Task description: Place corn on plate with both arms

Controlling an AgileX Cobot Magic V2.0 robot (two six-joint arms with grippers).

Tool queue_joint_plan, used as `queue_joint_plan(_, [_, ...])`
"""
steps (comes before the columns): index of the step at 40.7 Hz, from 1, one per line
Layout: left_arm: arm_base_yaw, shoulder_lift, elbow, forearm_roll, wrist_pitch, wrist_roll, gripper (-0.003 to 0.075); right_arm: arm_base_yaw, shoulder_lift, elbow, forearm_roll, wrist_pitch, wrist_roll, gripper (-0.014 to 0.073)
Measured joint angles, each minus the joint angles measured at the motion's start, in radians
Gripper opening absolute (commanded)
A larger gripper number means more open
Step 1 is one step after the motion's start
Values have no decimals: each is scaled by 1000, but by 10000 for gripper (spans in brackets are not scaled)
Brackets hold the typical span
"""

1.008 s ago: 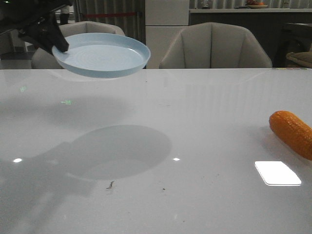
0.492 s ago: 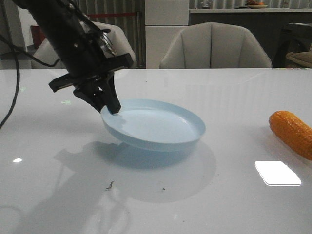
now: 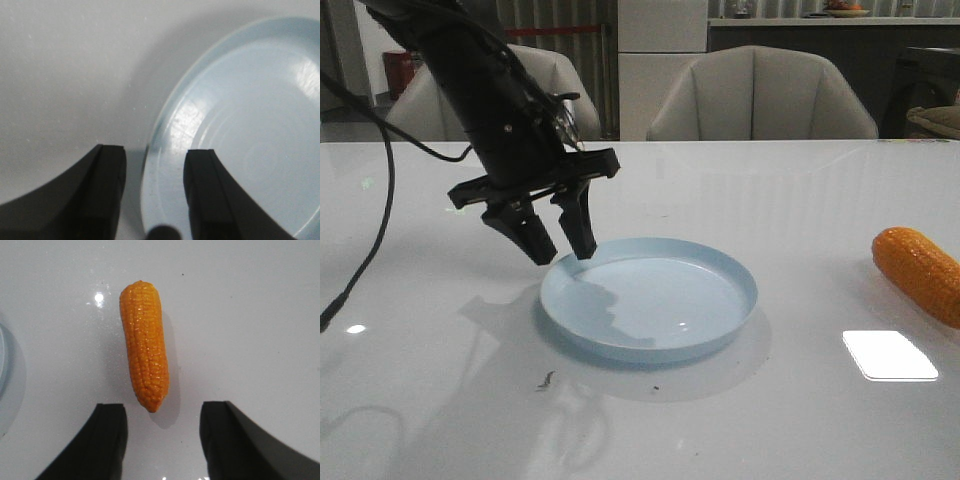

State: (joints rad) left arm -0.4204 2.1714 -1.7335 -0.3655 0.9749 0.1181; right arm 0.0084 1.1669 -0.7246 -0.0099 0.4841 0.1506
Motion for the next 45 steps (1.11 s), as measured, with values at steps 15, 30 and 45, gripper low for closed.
queue_joint_plan(15, [211,-140,-268,20,12,66,368,0,0,0,0,2,0,445])
queue_joint_plan(30, [372,-381,-229,20,-86,253,368,0,0,0,0,2,0,445])
queue_joint_plan(45, [392,-798,423,18,-554,253,368,0,0,0,0,2,0,445])
